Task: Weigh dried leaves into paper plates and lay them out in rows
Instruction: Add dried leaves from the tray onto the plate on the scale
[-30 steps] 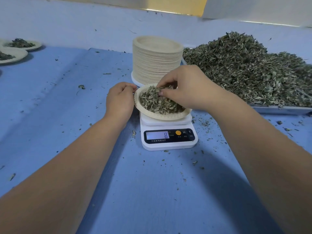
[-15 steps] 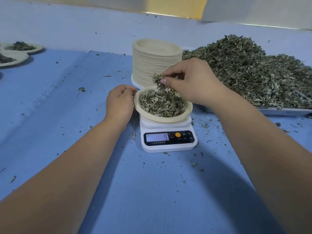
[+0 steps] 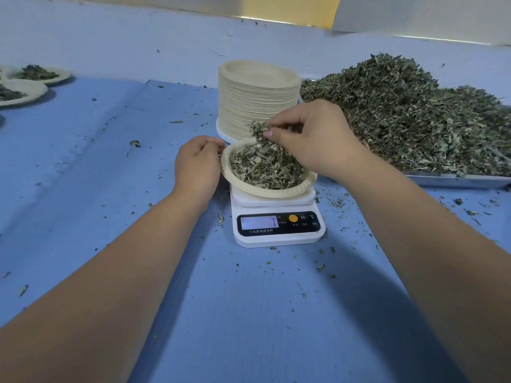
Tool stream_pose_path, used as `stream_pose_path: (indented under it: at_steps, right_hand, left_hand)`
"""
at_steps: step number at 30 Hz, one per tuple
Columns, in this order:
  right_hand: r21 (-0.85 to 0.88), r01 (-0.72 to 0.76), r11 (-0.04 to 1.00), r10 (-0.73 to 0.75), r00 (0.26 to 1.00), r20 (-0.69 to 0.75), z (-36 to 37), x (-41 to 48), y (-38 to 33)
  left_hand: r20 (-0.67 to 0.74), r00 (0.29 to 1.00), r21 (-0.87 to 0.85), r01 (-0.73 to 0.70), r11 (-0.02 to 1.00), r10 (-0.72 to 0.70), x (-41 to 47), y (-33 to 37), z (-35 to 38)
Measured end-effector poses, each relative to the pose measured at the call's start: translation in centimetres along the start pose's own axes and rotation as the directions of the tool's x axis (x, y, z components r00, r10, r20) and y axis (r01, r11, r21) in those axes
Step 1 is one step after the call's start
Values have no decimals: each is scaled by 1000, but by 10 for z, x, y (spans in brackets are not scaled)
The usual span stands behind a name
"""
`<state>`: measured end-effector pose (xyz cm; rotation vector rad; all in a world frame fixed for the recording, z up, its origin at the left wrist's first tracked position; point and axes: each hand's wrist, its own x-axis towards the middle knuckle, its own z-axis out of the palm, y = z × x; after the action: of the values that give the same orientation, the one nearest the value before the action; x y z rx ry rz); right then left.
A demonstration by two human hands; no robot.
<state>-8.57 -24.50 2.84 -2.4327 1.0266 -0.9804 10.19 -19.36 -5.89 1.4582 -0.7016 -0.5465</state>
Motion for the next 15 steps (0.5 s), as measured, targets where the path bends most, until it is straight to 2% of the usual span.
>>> stream_pose_path:
  at_steps: [5,8,9,11,13,15]
  right_hand:
    - [66,-26,997,36,987,-157,-13,5,18]
    - [-71,-95,993,68,947,-315,-31,5,48]
    - [-138,-160,977,110,943,-314,-36,3,60]
    - [-314,-280,907,242,958,-155,-38,-7,80]
    - [-451,-277,848,313,950,4,-34,-23,90]
    - [-464,-229,856,255,967,-7,-31,-35,89]
  left_hand:
    - [0,1000,2,3,1000,-3,-2,0,0]
    - [5,1000,5,8,1000,-8,-1,0,-1]
    - [8,1000,9,6,1000,-6,-1,0,-1]
    - [16,1000,16,-3,1000,3,-2,1,-1]
    - [31,999,28,-13,1000,12,-4,2,0]
    - [38,999,45,-21,999,19,-6,3,1]
